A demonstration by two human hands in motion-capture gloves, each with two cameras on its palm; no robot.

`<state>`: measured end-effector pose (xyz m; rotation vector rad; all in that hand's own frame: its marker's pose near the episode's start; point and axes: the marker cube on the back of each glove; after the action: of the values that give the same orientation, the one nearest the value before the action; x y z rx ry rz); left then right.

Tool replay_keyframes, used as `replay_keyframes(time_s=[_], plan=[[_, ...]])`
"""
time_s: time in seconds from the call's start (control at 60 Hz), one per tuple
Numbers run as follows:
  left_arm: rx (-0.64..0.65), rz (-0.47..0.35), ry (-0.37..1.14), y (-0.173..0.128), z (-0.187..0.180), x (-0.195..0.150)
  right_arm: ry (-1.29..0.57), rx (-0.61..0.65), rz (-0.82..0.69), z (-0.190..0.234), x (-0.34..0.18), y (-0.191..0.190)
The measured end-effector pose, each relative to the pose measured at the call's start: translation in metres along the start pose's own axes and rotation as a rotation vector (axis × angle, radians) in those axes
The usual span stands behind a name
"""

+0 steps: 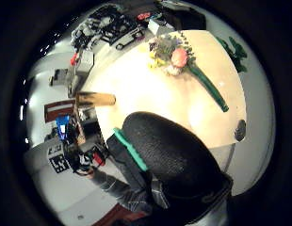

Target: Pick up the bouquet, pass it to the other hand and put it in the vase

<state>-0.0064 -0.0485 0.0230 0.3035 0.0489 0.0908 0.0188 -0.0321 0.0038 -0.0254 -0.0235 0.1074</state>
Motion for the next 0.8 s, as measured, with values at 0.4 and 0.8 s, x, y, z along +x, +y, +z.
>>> replay_keyframes(time_s=[0.4, 0.8], plan=[[-0.050, -0.122, -0.086, 0.027, 0.003, 0.011, -0.138, 0.360, 0.219, 0.039, 0.078, -0.021], [-0.167, -0.555, -0.235, -0.043, 0.062, -0.055, -0.201, 0.249, 0.255, 0.153, 0.107, -0.072]])
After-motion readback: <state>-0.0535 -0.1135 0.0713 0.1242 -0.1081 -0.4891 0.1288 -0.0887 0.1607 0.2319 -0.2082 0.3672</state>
